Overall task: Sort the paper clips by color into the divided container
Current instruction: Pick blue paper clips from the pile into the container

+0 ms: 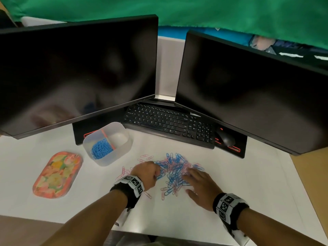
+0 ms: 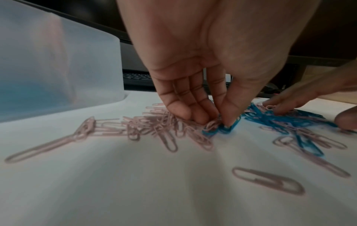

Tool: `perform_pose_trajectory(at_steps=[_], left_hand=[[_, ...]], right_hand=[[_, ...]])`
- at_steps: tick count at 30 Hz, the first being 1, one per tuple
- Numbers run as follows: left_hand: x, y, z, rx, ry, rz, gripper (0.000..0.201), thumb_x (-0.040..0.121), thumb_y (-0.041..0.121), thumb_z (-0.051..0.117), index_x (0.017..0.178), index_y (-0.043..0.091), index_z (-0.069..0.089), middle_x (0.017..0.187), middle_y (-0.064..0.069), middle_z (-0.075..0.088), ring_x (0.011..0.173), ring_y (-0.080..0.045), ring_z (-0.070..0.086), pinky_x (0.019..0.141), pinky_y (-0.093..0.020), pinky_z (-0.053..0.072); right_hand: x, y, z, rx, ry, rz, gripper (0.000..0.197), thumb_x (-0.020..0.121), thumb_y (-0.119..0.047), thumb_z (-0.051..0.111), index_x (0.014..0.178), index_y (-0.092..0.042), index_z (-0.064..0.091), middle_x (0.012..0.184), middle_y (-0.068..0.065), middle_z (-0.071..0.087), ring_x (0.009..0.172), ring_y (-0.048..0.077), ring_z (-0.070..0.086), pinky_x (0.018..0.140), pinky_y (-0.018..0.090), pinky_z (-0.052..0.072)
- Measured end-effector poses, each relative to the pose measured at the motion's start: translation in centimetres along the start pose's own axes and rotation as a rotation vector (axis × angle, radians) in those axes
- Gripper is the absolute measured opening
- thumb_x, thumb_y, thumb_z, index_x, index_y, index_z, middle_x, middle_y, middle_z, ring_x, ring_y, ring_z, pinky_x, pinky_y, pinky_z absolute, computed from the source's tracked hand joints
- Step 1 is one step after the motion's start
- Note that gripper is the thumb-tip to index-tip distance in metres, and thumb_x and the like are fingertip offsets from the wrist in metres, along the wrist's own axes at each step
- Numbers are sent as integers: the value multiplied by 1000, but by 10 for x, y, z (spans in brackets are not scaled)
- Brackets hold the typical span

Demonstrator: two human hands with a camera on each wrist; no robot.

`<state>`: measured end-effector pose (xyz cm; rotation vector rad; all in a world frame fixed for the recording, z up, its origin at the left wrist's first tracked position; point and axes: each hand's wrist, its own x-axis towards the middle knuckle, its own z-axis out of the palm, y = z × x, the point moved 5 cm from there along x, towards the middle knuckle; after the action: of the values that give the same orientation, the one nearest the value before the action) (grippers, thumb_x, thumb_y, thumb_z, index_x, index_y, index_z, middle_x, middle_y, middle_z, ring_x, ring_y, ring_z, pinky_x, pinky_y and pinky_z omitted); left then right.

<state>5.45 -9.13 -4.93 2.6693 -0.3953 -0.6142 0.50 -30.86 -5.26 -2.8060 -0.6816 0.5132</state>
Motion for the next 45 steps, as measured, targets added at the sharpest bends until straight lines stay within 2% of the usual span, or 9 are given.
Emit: perform_pose_trajectory(at_steps=[4, 13, 21, 26, 30, 34, 38, 41, 45], left_hand=[[3, 7, 2, 24, 60, -59, 22, 83, 19, 51, 102, 23, 61, 105, 0, 62, 93, -23, 61, 78, -30, 51], [8, 13, 3, 81, 20, -80, 18, 85, 17, 49, 96, 19, 63, 104, -3, 63, 91, -25, 62, 78, -34, 54], [3, 4, -3, -167, 62, -85, 16, 85, 10, 47, 88, 16, 62, 94, -1, 65, 85, -20, 60, 74, -29, 52], [2, -6, -11, -440, 118, -107, 21, 87, 5, 50, 95, 20, 62, 75, 5, 63, 70, -13, 59, 59, -9, 42], [4, -15, -12, -565, 118, -156, 35, 86, 4, 52, 114, 22, 63, 84, 0, 72, 77, -12, 65, 79, -22, 53], [3, -24, -8, -753, 106, -216, 39, 81, -4, 51, 101, 26, 66, 82, -3, 71, 79, -21, 68, 82, -32, 57], [3, -22, -5, -1089, 59, -309, 35, 86, -14, 40, 87, 10, 65, 79, -9, 62, 69, -23, 60, 62, -26, 56], [3, -17, -6, -1206, 25, -348, 29, 86, -12, 37, 84, 5, 61, 75, -11, 59, 59, -19, 53, 52, -25, 44], [5, -10, -2, -834, 7, -284, 13, 85, 12, 54, 82, 19, 65, 83, 0, 66, 70, -12, 60, 60, -21, 49]], right_hand=[[4, 4, -16, 27, 160, 62, 36, 86, -41, 42, 106, -22, 66, 105, -2, 63, 97, 22, 61, 85, 36, 50], [38, -25, -24, 192, 70, 337, 25, 88, -43, 55, 78, -19, 56, 79, -5, 55, 71, 15, 52, 63, 26, 40], [47, -30, -23, 225, 77, 262, 9, 89, -24, 52, 92, -17, 57, 95, -3, 57, 84, 16, 56, 70, 25, 42], [49, -30, -21, 126, 70, 50, 25, 94, -19, 47, 113, -19, 63, 109, -1, 58, 102, 19, 55, 86, 29, 45], [54, -30, -24, 85, 38, -16, 23, 95, -20, 47, 107, -15, 66, 100, 2, 57, 97, 19, 52, 82, 28, 43], [60, -28, -25, 95, 3, -27, 10, 91, -17, 51, 89, -13, 60, 88, -5, 44, 85, 12, 40, 73, 21, 31], [59, -19, -27, 332, -15, 110, 9, 89, -10, 51, 87, -16, 57, 80, -4, 54, 74, 13, 50, 68, 20, 43], [58, -14, -28, 575, -19, 209, 26, 87, 0, 52, 103, -20, 60, 67, -3, 53, 62, 11, 51, 62, 9, 43], [59, -16, -23, 941, -159, 330, 31, 88, 4, 48, 101, -22, 59, 72, 7, 59, 62, 16, 57, 62, 25, 51]])
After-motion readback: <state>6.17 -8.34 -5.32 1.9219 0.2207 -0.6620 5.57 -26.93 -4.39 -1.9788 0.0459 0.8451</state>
